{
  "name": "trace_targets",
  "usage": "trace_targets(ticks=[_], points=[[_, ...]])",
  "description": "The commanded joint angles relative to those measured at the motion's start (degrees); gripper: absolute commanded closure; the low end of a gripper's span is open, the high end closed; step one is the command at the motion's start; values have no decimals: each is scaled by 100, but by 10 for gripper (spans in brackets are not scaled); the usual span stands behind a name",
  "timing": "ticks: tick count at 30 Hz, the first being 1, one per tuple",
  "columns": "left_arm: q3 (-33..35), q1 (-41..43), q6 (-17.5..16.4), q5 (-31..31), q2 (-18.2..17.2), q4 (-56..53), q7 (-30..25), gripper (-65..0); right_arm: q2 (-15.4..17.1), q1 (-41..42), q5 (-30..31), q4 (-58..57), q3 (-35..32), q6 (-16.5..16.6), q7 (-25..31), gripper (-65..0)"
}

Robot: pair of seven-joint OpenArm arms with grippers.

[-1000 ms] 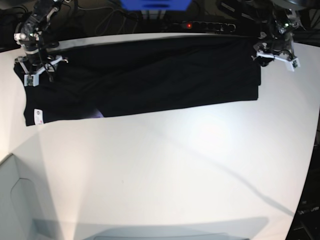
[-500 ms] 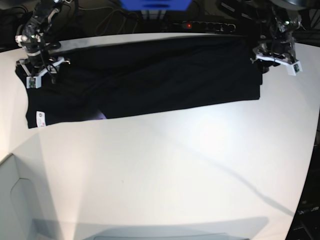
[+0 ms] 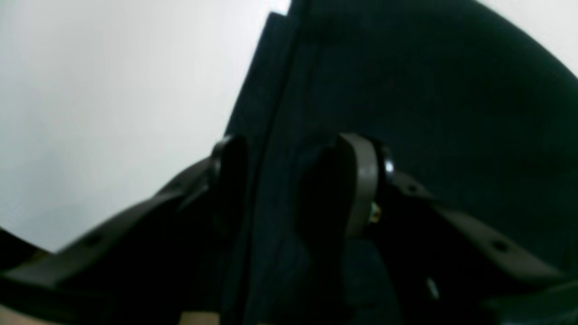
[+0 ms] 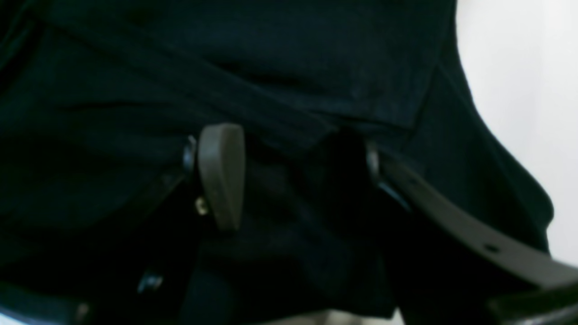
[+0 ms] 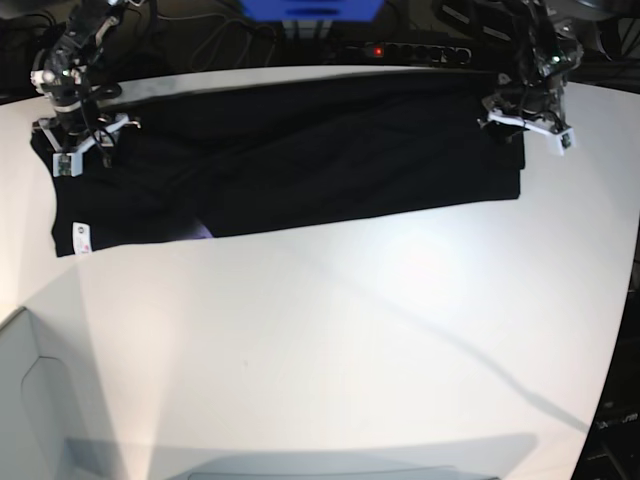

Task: Fold the T-shirt properly
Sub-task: 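Hold the strip's ends with both grippers and straighten it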

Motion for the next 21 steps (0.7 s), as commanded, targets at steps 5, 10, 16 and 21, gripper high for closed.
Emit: trace_targets(ticks=[5,10,16,21], points=[[-38,61,-8,-21,-83,12,-52,-307,1,-44,-103,2,-18,32,-234,-335],[-30,8,-8,-12,-83,-164,-52,-307,1,-44,-103,2,-18,32,-234,-335],[14,-141,-8,-12,-83,-515,1,-287,1,-35,-103,2,-18,32,-234,-335],[23,-141,-8,-12,-83,-577,-43,-195,1,-35,-103,2,-18,32,-225,-335]])
